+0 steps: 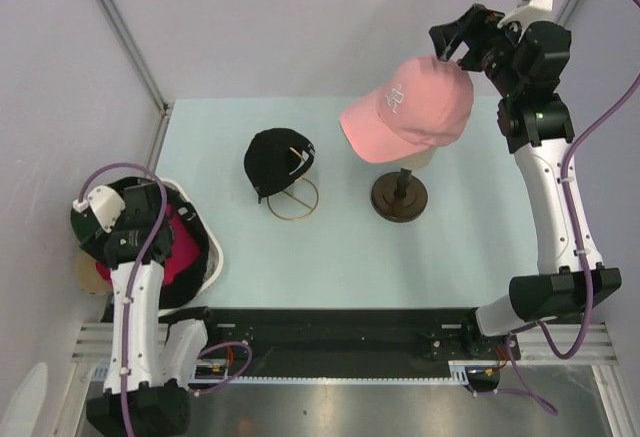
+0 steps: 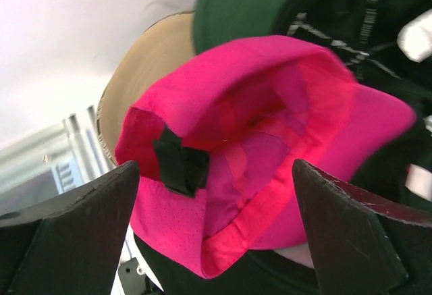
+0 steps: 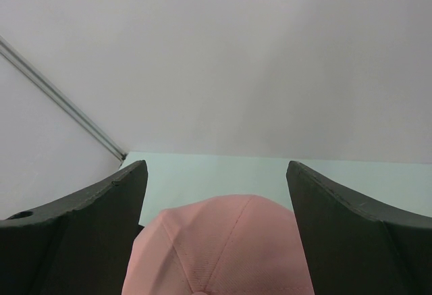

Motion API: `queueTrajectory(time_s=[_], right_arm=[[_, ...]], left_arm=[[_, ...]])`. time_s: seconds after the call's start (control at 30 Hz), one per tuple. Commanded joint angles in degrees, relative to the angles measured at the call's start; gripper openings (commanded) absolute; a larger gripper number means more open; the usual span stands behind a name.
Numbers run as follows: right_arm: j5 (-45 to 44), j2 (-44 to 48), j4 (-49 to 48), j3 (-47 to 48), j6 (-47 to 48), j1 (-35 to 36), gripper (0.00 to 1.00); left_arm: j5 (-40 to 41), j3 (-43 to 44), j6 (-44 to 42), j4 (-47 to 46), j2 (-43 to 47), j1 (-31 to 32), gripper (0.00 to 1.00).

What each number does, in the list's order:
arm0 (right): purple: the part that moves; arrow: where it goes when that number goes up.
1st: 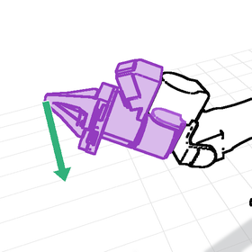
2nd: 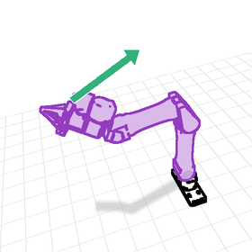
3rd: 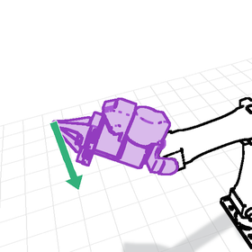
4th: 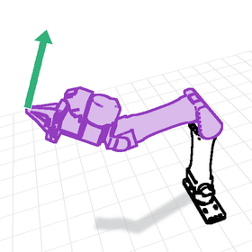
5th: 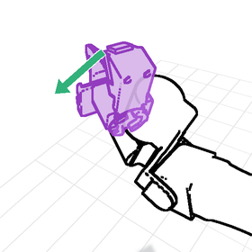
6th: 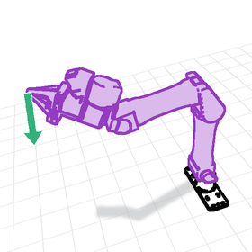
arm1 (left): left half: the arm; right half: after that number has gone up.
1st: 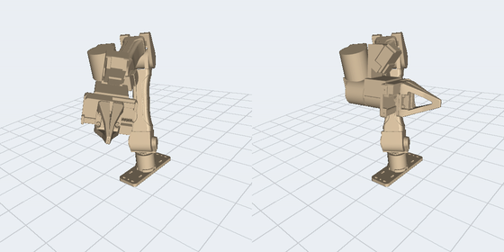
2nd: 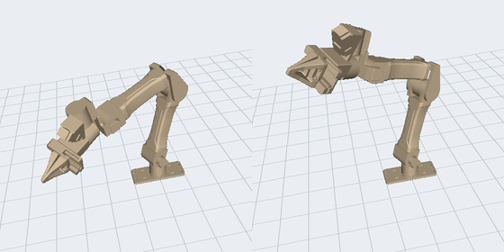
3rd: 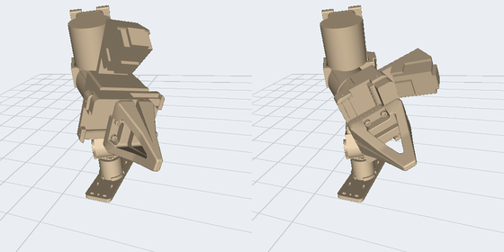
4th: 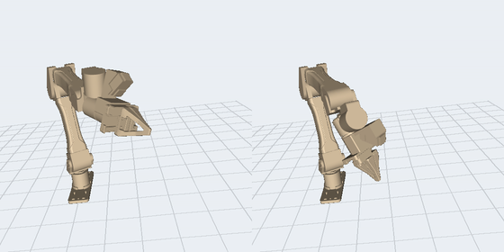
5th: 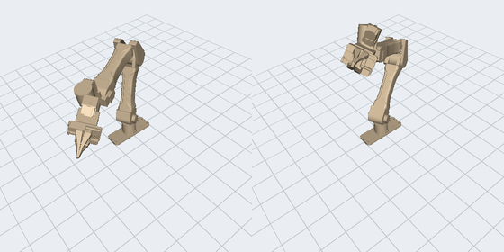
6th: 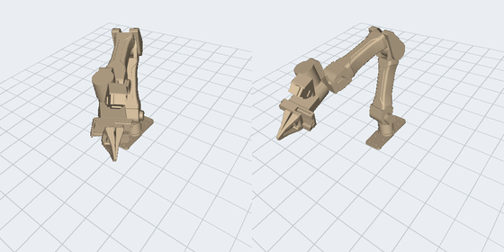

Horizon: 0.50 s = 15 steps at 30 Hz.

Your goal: Stack the hats

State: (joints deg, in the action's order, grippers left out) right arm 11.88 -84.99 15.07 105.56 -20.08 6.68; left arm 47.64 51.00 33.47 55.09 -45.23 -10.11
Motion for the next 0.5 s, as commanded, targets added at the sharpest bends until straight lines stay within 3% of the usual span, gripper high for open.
queueTrajectory(time_s=[0.0, 0.17, 0.27, 0.37, 0.4, 0.47], right_arm=[[1.7, -0.7, -2.8, 4.0, -1.0, 0.2, 0.89], [1.9, -2.1, -2.5, 6.4, -1.5, 0.5, 0.89], [1.9, -3.4, -2.1, 9.0, -1.1, 1.7, 0.89], [1.2, -4.2, -1.1, 10.9, -0.1, 3.5, 0.89], [1.0, -4.3, -0.9, 11.8, 0.6, 3.9, 0.89], [0.2, -4.4, -0.1, 12.1, 1.2, 5.0, 0.89]], left_arm=[[2.0, 0.3, 4.8, 1.3, 0.4, -5.9, 1.00], [-2.5, -4.6, 0.9, -5.3, 3.6, -15.2, 1.00], [-3.9, -6.3, 0.0, -9.0, 3.0, -15.5, 0.99], [-6.0, -7.1, 1.4, -9.8, 1.6, -15.5, 0.89], [-6.4, -7.3, 1.5, -10.3, 1.7, -15.5, 0.79], [-6.9, -8.0, 1.4, -11.3, 2.3, -15.5, 0.68]])
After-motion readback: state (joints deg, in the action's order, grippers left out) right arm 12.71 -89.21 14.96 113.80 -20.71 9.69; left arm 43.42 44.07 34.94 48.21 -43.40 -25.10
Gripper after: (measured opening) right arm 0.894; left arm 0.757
